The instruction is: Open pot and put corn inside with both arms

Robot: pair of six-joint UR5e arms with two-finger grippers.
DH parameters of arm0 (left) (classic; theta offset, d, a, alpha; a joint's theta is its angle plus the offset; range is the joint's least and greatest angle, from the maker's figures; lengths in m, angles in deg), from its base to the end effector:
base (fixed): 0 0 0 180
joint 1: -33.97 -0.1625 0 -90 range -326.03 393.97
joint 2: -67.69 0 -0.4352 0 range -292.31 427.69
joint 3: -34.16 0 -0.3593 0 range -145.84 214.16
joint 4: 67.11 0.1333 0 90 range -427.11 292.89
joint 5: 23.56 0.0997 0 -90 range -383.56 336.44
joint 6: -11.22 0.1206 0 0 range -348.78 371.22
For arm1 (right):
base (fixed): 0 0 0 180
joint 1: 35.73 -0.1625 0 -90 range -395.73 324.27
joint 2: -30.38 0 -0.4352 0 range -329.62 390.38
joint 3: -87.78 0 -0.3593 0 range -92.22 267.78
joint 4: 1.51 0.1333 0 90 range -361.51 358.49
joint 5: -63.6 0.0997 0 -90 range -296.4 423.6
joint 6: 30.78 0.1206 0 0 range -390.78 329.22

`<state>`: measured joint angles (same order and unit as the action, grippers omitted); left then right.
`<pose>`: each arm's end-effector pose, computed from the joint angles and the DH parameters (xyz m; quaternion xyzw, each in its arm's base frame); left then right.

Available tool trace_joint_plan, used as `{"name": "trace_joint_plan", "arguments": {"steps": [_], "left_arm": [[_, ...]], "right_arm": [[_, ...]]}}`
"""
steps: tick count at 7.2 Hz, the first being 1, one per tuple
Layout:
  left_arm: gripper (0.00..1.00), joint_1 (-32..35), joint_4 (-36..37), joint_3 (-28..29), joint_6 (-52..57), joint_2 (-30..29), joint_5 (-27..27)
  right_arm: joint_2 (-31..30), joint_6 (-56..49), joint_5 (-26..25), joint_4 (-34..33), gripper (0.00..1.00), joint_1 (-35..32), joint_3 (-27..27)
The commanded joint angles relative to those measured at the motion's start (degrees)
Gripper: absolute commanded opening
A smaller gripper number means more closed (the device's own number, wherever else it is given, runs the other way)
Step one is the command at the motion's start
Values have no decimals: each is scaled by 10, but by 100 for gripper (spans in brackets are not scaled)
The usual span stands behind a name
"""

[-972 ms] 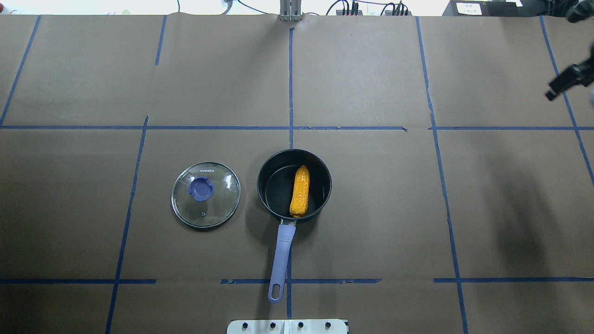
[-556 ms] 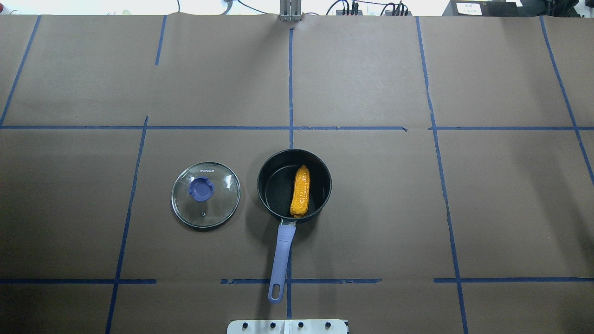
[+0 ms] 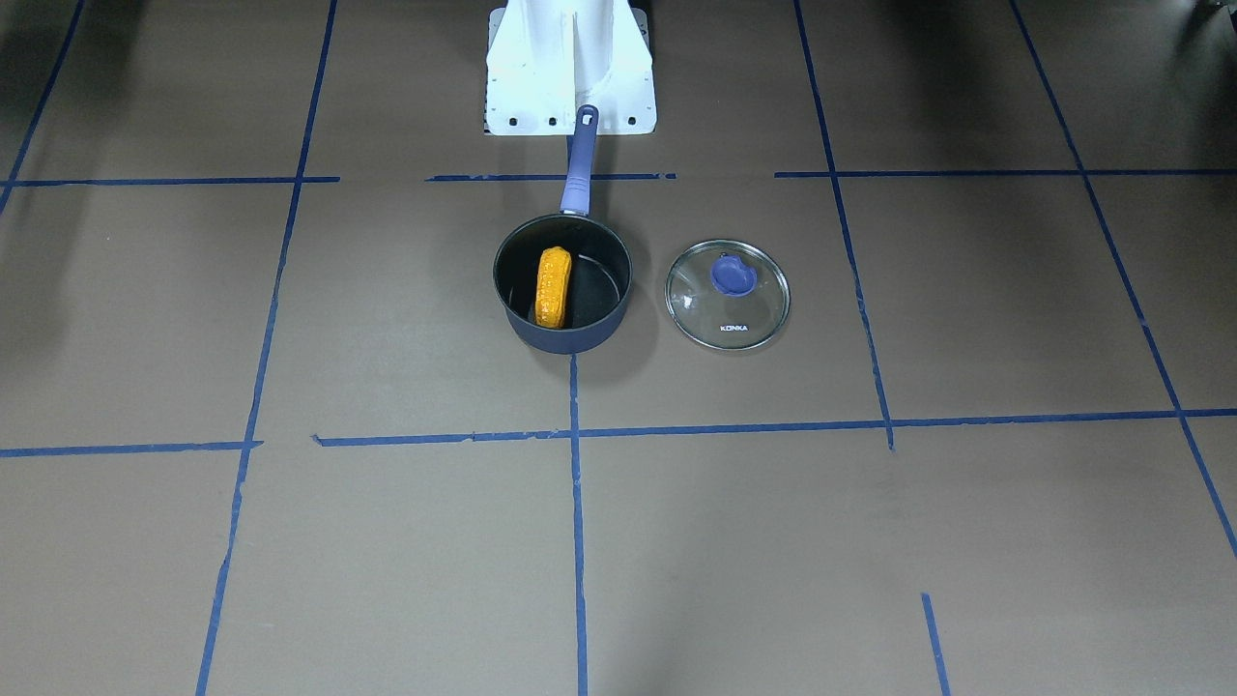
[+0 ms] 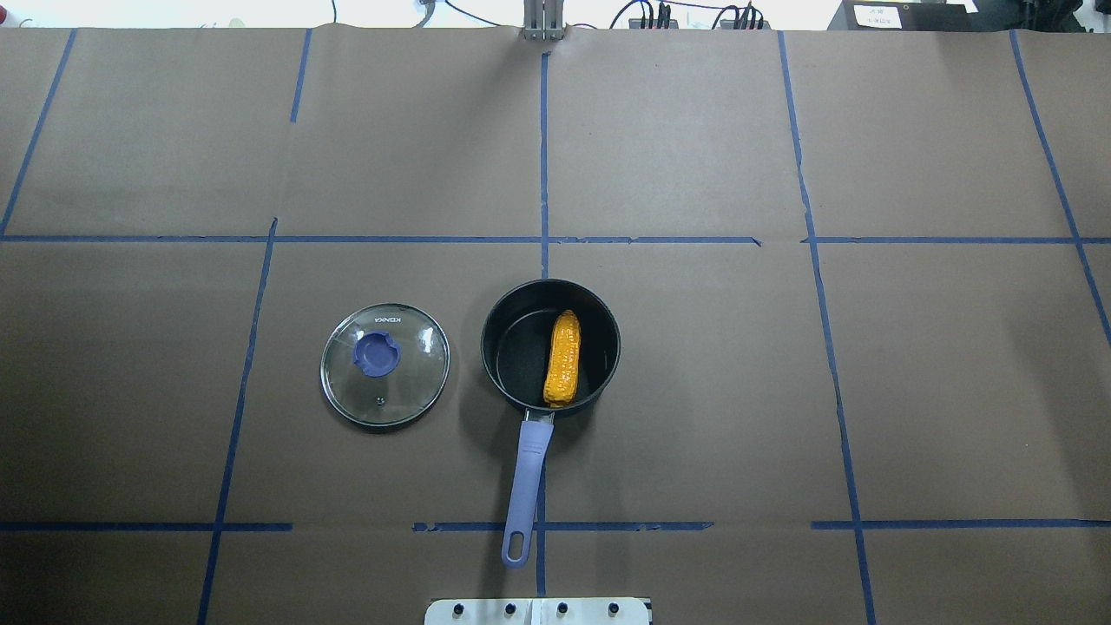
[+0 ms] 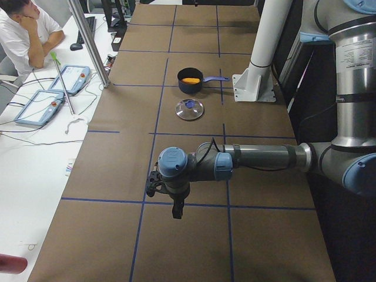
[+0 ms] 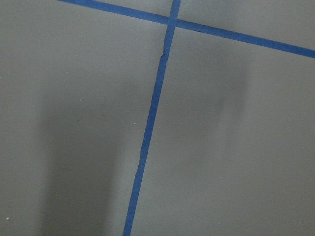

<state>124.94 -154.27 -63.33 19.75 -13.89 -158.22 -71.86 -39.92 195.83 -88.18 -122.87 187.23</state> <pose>-0.0551 -0.3885 0.6910 0.0011 0.3810 0.0485 0.9233 0.0339 -0.3693 0.6937 0.0241 -0.3595 -0.0992 0.9276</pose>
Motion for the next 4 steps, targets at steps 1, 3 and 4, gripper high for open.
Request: {"name": "trace_joint_plan", "arguments": {"steps": [1,3,4], "left_arm": [[100,0,0,0,0,0,-1],[100,0,1,-1,0,1,-1],[100,0,1,-1,0,1,-1]], "right_arm": [[1,2,2,1,100,0,2],[2,2,4,2,100,0,4],[2,2,4,1,100,0,5]]}}
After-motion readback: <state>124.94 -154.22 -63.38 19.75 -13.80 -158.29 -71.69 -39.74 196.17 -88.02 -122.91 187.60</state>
